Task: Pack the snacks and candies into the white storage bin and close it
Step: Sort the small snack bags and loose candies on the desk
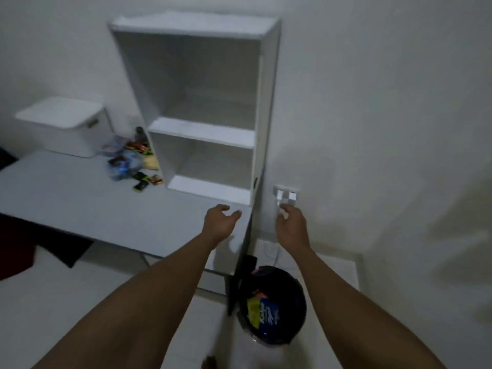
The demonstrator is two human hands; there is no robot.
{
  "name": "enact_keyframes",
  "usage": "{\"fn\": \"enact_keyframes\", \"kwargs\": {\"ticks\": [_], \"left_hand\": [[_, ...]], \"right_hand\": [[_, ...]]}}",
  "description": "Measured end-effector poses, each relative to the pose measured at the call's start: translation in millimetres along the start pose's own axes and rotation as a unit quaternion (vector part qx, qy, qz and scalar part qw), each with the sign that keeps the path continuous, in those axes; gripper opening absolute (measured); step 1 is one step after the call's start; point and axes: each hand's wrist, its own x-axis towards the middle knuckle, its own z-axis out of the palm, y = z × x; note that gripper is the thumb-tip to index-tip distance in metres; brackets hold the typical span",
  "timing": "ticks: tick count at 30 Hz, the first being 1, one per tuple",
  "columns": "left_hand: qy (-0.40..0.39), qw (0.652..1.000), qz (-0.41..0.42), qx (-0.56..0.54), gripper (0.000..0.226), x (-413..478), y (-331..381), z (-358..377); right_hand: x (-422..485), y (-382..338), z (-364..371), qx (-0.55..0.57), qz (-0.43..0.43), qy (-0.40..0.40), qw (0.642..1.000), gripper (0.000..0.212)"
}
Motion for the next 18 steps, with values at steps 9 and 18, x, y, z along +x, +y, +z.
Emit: {"fn": "enact_keyframes", "kwargs": {"ticks": [9, 18], "left_hand": [[0.142, 0.988, 0.039, -0.038, 0.055, 2.4, 1.2, -181.3], [0.181, 0.984, 0.007, 0.006, 0.054, 84.8, -98.8, -350.4]], "right_hand": [[-1.7, -153.4, 85.2, -0.011, -0.155, -0.037, 0.987, 0.032], [28.2, -256.0, 281.4, 0.003, -0.160, -0.078, 0.984, 0.033]]}}
